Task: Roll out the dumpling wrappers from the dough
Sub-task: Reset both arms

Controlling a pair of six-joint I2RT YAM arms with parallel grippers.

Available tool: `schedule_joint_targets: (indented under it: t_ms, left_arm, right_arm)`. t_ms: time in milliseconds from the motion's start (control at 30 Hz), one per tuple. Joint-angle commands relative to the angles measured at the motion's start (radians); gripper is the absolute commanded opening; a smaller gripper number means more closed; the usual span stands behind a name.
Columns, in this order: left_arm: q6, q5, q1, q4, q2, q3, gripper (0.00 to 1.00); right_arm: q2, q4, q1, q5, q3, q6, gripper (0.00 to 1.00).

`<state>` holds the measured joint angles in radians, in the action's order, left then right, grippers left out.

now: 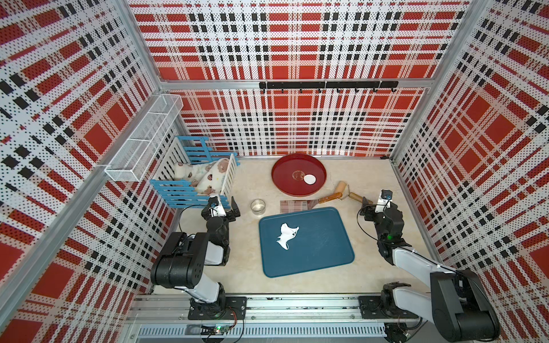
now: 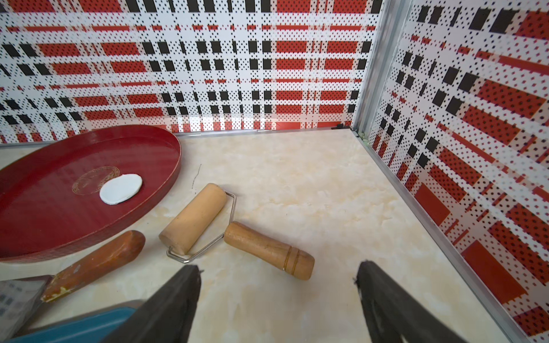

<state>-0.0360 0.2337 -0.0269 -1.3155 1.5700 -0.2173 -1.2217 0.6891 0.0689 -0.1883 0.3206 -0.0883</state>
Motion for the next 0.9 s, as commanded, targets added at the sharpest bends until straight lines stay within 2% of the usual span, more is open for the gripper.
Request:
schedule_joint_targets:
  t_ms: [0,200,333,867]
  left_arm:
    - [0.005,0.004,0.003,-0.028,-0.006,-0.007,0.99]
    - [0.005,0.003,0.003,-0.032,-0.006,-0.005,0.99]
    - [0.005,0.004,0.002,-0.033,-0.004,-0.006,0.99]
    - [0.002,-0.006,0.003,-0.033,0.002,-0.013,0.99]
  right_arm:
    - [-0.086,0.104,-0.003,-0.011,0.027,0.028,0.89]
    - [-0.311,0.337,-0.007,0.011,0.015,0.044,0.87]
    - [-0.326,0.397,-0.021,0.002,-0.019,0.021,0.88]
    - [-0.324,0.388,-0.021,0.004,-0.017,0.021,0.89]
